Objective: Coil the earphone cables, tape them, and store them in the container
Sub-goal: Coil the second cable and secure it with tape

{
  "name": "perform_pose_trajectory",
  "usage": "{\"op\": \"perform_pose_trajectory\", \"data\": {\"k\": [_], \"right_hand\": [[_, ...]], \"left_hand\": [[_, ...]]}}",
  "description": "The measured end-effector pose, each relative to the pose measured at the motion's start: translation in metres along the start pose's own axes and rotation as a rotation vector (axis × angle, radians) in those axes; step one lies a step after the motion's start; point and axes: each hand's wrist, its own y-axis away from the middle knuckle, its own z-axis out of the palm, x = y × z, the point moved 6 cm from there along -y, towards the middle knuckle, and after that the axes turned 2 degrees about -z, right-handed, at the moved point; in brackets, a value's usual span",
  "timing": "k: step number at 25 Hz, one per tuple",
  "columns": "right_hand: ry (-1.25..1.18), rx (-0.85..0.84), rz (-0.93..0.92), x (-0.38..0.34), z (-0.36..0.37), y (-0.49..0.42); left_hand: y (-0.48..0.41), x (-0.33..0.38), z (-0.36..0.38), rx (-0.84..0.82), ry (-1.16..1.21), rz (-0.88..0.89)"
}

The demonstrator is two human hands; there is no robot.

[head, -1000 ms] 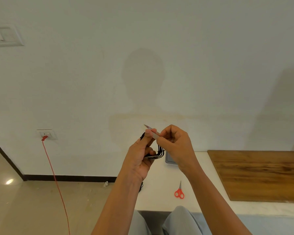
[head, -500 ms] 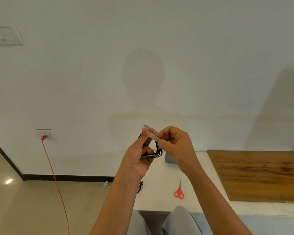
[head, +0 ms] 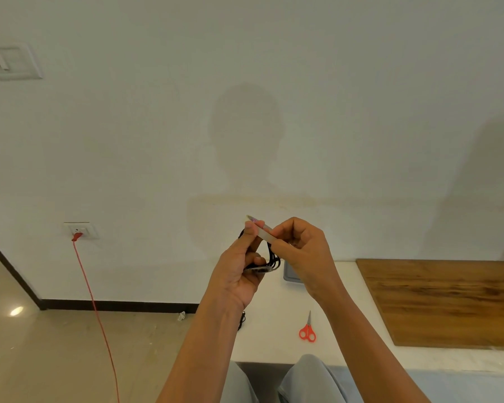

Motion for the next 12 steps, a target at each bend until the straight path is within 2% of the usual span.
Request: {"op": "perform_pose_trajectory", "data": {"k": [12], "right_hand": [[-0.062, -0.066, -0.036, -0.0004, 0.0009, 0.0033]], "left_hand": [[0.0007, -0.0012, -0.0019, 0.032, 0.022, -0.017]]}}
